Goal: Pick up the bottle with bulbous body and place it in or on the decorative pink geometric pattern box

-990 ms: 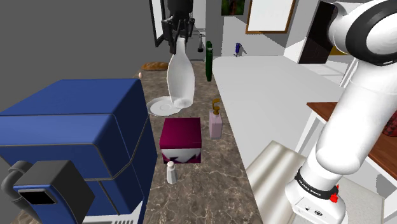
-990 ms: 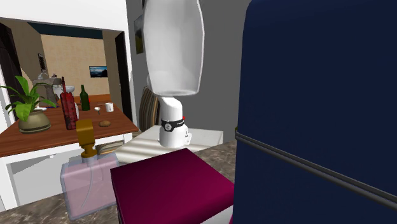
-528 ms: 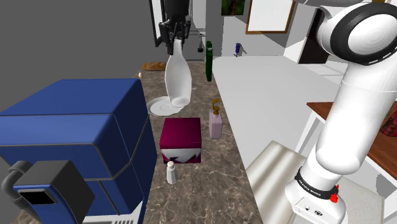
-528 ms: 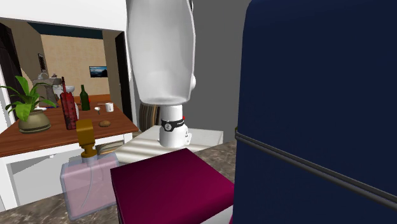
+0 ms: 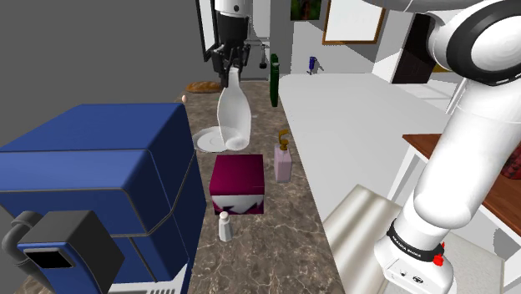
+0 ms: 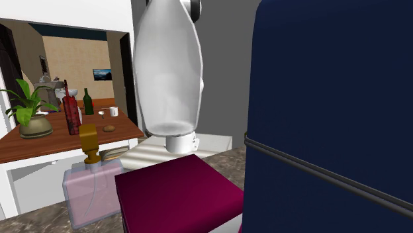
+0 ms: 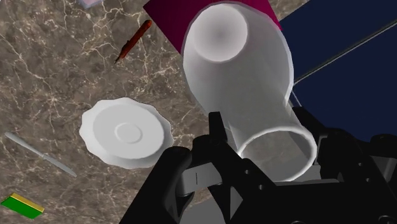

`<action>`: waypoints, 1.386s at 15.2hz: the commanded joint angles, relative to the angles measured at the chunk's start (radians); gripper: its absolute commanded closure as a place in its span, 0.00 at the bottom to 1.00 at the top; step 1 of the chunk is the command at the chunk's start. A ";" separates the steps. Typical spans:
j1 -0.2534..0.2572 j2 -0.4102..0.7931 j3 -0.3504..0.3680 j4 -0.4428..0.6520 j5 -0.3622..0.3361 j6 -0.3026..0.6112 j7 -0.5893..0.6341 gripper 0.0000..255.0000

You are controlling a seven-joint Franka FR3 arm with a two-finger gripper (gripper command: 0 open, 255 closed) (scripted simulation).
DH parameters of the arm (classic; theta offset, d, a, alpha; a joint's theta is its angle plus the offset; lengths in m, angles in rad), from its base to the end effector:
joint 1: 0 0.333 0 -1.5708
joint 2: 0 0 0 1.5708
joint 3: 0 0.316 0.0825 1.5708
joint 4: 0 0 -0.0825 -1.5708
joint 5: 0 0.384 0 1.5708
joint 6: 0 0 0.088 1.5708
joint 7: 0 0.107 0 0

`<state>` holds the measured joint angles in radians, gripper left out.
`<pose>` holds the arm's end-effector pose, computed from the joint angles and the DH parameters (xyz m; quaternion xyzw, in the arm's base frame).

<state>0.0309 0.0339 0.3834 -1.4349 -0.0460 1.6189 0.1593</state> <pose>0.5245 0.2206 0.6760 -0.9890 -0.1255 -0.0778 0.0056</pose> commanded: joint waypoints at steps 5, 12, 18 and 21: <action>-0.007 -0.039 -0.006 -0.130 0.016 0.095 -0.007 1.00; -0.009 -0.062 -0.008 -0.251 0.025 0.195 -0.011 1.00; -0.010 -0.071 -0.009 -0.352 0.028 0.288 -0.011 1.00; -0.010 -0.072 -0.009 -0.352 0.028 0.288 -0.011 1.00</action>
<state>0.0211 -0.0369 0.3739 -1.7856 -0.0181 1.9044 0.1483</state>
